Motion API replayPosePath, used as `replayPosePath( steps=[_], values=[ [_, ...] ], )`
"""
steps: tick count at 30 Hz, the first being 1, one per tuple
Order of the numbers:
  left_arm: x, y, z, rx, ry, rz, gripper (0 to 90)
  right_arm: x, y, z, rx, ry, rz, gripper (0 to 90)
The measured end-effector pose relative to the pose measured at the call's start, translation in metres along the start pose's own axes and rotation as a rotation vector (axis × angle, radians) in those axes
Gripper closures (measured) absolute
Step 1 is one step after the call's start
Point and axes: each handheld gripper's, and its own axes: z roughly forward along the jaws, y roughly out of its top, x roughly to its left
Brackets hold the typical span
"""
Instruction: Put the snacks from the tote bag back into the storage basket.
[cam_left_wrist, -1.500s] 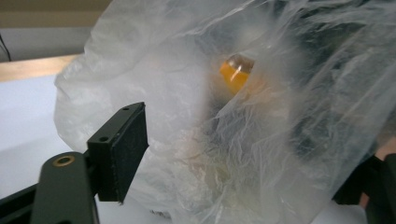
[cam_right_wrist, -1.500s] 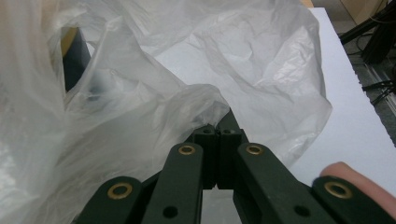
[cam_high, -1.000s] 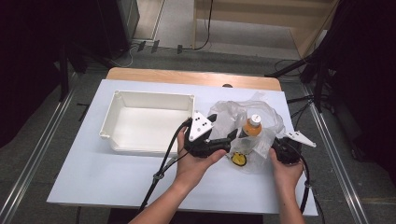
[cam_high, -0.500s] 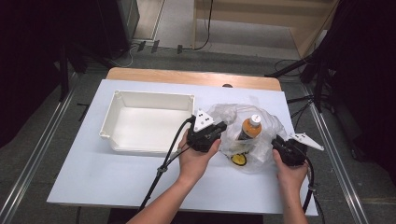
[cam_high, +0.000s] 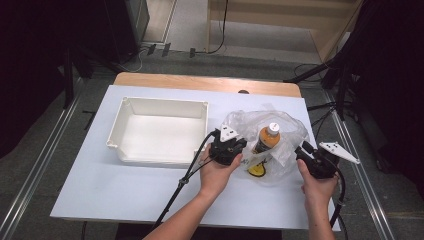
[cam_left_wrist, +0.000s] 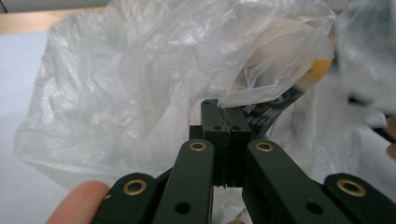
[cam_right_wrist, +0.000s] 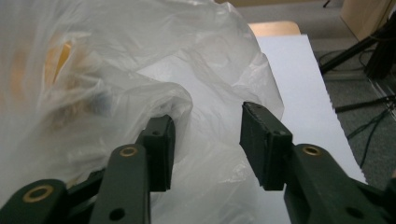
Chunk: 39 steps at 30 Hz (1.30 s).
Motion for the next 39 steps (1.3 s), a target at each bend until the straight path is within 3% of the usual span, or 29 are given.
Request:
replayPosePath(
  steps=[6,11,13,16,20,21,23,26,28,29,32,34,36,37,38,39],
  values=[
    [-0.003,-0.010,0.009,0.031,-0.005,-0.003,90.0,0.007,0.007,-0.005,-0.027,-0.008,0.001,49.6],
    [-0.005,-0.020,0.014,0.034,-0.003,0.000,90.0,0.011,0.013,-0.011,-0.081,0.025,0.001,47.0],
    [-0.005,-0.028,0.018,0.022,0.003,0.015,90.0,0.017,0.020,-0.008,-0.102,0.051,-0.026,44.1],
    [-0.003,-0.035,0.019,0.011,0.001,0.037,90.0,0.021,0.021,-0.001,-0.098,0.058,-0.049,48.1],
    [-0.003,-0.044,0.017,-0.024,-0.005,0.049,90.0,0.022,0.014,0.015,-0.049,0.078,-0.067,73.0],
    [-0.005,-0.045,0.016,-0.033,-0.004,0.070,90.0,0.020,0.010,0.022,-0.017,0.066,-0.062,83.6],
    [-0.006,-0.047,0.015,-0.030,-0.001,0.083,90.0,0.017,0.006,0.029,0.022,0.045,-0.049,89.0],
    [-0.007,-0.048,0.015,-0.028,-0.005,0.082,90.0,0.015,0.002,0.035,0.054,0.041,-0.040,90.0],
    [-0.003,-0.048,0.014,-0.031,-0.016,0.057,90.0,0.012,-0.006,0.044,0.119,0.020,-0.028,90.0],
    [-0.003,-0.048,0.014,-0.031,-0.016,0.057,90.0,0.012,-0.006,0.044,0.119,0.020,-0.028,90.0],
    [0.000,-0.048,0.014,-0.040,-0.019,0.027,90.0,0.008,-0.017,0.054,0.206,-0.009,-0.033,90.0],
    [0.000,-0.048,0.014,-0.040,-0.017,0.028,90.0,0.007,-0.020,0.056,0.232,-0.021,-0.037,90.0],
    [0.000,-0.048,0.014,-0.037,-0.015,0.033,90.0,0.006,-0.021,0.055,0.226,-0.013,-0.035,89.2],
    [0.000,-0.048,0.014,-0.038,-0.015,0.032,90.0,0.006,-0.021,0.051,0.209,0.012,-0.026,79.3],
    [0.001,-0.048,0.014,-0.039,-0.016,0.027,90.0,0.006,-0.021,0.051,0.209,0.012,-0.026,79.3],
    [0.001,-0.048,0.013,-0.039,-0.013,0.024,90.0,0.005,-0.022,0.048,0.195,0.033,-0.016,73.7]
  ],
)
